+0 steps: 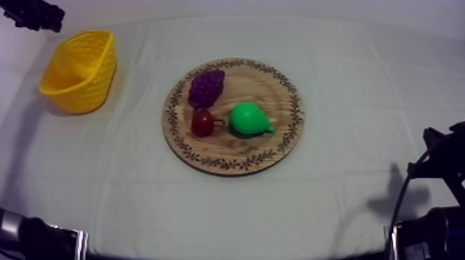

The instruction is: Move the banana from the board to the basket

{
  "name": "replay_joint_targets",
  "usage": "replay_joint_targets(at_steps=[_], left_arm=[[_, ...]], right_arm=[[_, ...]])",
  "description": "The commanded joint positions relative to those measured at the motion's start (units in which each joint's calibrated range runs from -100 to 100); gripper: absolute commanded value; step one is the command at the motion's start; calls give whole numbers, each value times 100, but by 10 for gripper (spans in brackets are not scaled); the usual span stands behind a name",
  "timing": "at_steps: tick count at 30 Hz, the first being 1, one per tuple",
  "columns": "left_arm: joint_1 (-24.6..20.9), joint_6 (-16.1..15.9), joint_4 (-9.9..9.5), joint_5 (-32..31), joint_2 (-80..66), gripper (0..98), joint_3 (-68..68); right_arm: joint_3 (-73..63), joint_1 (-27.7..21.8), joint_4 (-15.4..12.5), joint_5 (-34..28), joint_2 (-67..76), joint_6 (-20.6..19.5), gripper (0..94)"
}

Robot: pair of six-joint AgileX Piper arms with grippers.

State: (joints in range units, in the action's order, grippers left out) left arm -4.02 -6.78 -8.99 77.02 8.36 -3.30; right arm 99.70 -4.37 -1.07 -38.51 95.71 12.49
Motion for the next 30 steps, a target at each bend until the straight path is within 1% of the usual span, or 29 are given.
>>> replay_joint_targets(at_steps=[1, 8, 16, 19, 22, 24, 30], left_arm=[[-5, -1, 1, -3, -32, 623, 12], [-14, 50, 44, -116, -406, 623, 233], [-4, 174, 260, -635, -1492, 544, 1101], [76, 309, 288, -768, -1944, 510, 1394], [189, 490, 282, -1036, -2457, 466, 1780], [270, 613, 254, -1238, -2816, 406, 2065], [586, 1024, 16, -1603, -3749, 243, 2799]], right_arm=[[-3, 1, 2, -4, 4, -1, 6], [-3, 1, 2, -4, 4, -1, 6], [-3, 1, 2, -4, 4, -1, 6], [-3, 1, 2, -4, 4, -1, 6], [-3, 1, 2, -4, 4, -1, 6], [-3, 1, 2, -4, 4, -1, 6], [-3, 1, 2, -4, 4, -1, 6]])
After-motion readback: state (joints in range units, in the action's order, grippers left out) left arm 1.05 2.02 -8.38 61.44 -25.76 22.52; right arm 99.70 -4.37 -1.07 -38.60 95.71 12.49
